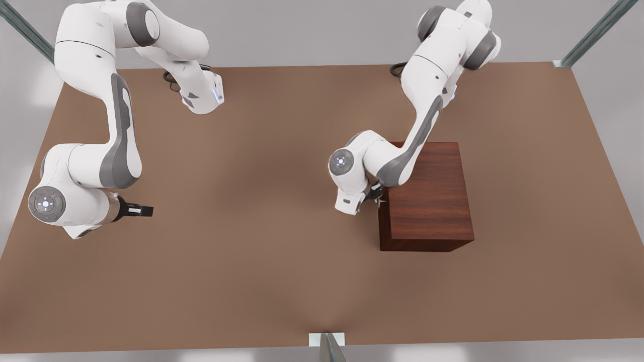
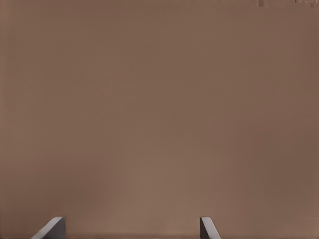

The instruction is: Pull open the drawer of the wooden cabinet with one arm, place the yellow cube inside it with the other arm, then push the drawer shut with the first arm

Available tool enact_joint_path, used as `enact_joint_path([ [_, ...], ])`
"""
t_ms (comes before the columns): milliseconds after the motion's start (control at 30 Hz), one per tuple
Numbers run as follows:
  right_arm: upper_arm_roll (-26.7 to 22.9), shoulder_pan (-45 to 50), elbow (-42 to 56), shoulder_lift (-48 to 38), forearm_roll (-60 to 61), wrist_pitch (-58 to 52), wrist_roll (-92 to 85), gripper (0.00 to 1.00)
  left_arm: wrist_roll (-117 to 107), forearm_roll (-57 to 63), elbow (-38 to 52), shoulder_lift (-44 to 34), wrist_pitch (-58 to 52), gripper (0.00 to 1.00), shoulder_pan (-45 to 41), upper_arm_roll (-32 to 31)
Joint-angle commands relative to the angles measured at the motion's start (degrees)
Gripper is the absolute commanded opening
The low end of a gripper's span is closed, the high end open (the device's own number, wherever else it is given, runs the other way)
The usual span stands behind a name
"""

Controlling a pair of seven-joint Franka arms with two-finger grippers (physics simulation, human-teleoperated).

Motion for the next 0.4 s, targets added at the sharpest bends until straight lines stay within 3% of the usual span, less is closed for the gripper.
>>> enact_joint_path([
  [0,-0.01,0.0,0.02,-0.07,0.01,-0.04,-3.39,1.0,12.09,-7.69,4.13,-9.31,-16.25,1.0,2.77,0.33],
  [67,-0.01,0.0,0.02,-0.07,0.01,-0.04,-3.3,1.0,20.8,-10.42,9.59,-16.71,-27.42,1.0,6.11,0.6],
  [133,-0.01,0.0,0.03,-0.07,0.01,-0.04,-3.39,1.0,44.16,-14.63,8.27,-21.28,-29.63,1.0,15.33,0.86],
  [167,-0.01,0.0,0.11,-0.07,0.01,-0.04,-3.39,1.0,54.19,-18.24,4.77,-23.65,-27.61,1.0,20.7,0.86],
  [200,-0.01,0.0,0.03,-0.07,0.01,-0.04,-3.39,1.0,59.29,-21.93,-10.07,-32.07,-14.8,1.0,25.01,1.56],
  [233,-0.01,-0.08,0.03,-0.07,0.01,-0.04,-3.39,1.0,58.88,-24.13,-16.08,-34.91,-9.5,1.0,25.72,3.49],
  [367,-0.1,-0.17,0.11,-0.07,0.01,-0.04,-3.48,1.0,52.1,-21.32,-10.1,-28.49,-9.68,1.0,25.28,3.41],
])
